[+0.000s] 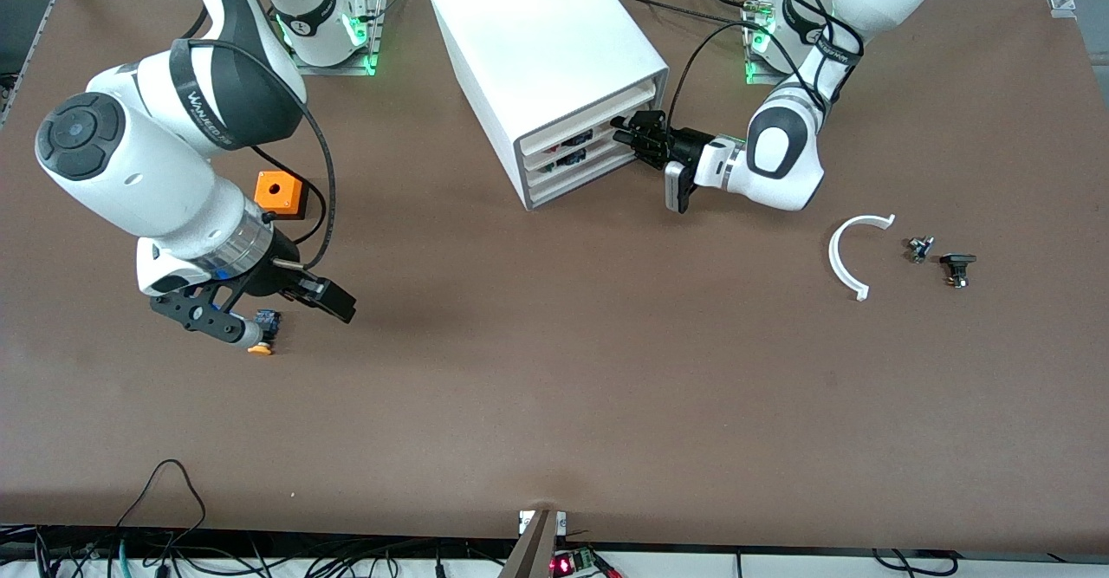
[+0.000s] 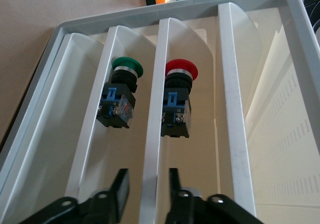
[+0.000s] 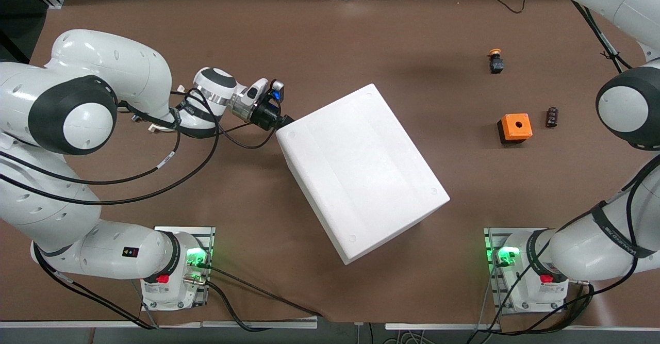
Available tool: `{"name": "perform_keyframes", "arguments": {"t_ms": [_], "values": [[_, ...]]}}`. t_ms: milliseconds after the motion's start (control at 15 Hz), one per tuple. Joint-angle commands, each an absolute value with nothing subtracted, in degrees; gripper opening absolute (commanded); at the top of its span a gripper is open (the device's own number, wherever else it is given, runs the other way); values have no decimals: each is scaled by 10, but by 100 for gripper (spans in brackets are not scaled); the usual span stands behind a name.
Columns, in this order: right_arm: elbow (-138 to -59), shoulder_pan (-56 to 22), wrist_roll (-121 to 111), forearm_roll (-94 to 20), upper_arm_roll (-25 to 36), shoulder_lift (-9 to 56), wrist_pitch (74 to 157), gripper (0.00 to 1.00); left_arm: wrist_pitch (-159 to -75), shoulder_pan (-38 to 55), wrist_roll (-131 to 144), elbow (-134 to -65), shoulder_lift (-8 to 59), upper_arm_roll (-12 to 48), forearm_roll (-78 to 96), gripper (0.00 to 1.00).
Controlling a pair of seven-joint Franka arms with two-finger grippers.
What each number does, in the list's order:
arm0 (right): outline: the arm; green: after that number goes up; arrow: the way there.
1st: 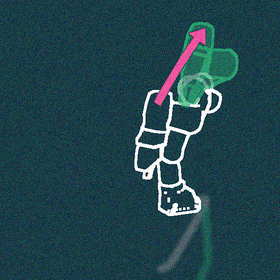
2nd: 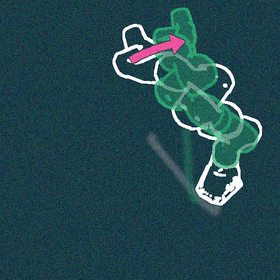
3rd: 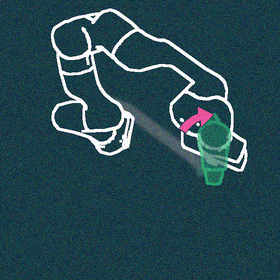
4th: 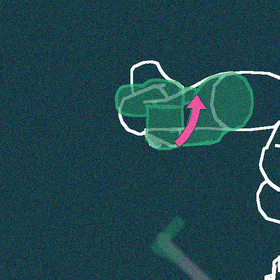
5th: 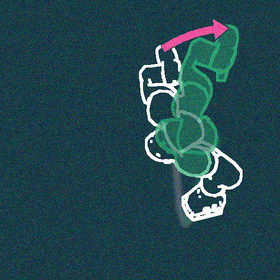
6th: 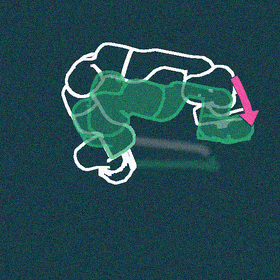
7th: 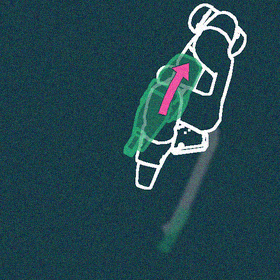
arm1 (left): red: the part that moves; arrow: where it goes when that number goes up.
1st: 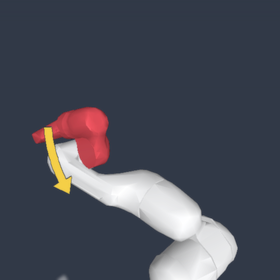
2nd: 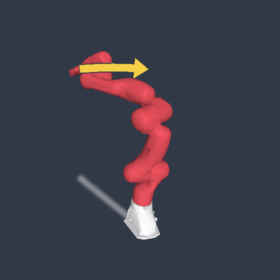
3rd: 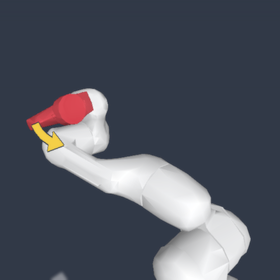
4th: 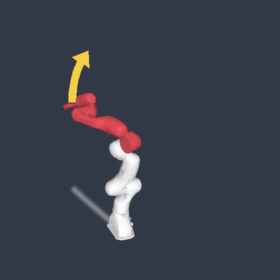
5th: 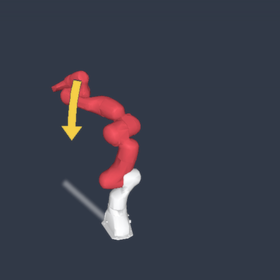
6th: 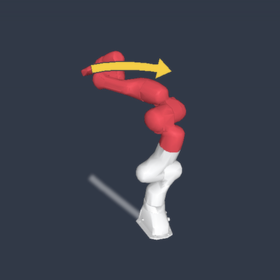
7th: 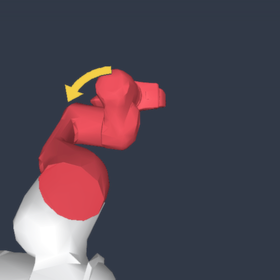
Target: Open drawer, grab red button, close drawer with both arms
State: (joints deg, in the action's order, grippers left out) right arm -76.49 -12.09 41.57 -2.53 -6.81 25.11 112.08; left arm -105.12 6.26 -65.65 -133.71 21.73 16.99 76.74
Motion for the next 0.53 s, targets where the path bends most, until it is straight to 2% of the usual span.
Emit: {"name": "perform_keyframes", "arguments": {"t_ms": [0, 133, 267, 467], "values": [[-708, -130, 463, -53, -68, 285, 1115, 99, -1051, 59, -677, -1349, 209, 175, 787, 20], [-684, -134, 495, -59, -68, 299, 1115, 99, -1052, 60, -677, -1350, 209, 175, 787, 13], [-666, -148, 560, -65, -68, 311, 1118, 99, -1052, 59, -676, -1349, 209, 175, 787, 0], [-658, -166, 643, -68, -68, 318, 1127, 99, -1051, 49, -670, -1339, 209, 172, 784, 0]]}}
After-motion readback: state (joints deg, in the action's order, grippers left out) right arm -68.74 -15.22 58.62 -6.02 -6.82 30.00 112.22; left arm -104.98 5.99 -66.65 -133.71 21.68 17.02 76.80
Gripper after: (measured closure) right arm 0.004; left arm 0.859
